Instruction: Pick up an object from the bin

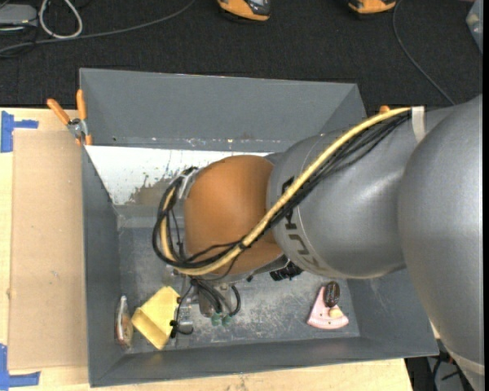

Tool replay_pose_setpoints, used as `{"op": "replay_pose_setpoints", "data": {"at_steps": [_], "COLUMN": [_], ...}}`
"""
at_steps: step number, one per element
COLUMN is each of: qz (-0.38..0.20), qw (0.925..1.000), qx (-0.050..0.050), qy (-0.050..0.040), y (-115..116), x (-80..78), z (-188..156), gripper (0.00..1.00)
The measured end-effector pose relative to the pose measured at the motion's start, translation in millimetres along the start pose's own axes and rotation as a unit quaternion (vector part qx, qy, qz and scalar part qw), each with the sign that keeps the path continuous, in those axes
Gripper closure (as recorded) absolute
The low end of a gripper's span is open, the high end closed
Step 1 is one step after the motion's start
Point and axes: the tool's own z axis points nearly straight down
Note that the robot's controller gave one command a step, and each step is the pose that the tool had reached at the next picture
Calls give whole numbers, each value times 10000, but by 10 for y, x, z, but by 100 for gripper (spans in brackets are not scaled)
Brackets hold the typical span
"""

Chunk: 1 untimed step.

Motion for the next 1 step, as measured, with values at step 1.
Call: {"op": "replay_pose_setpoints", "data": {"at_steps": [1], "qz": [29], "qw": [10000], "qx": [-8], "qy": [-35], "y": [-14], "x": [-23], "z": [-40], "gripper": [0]}}
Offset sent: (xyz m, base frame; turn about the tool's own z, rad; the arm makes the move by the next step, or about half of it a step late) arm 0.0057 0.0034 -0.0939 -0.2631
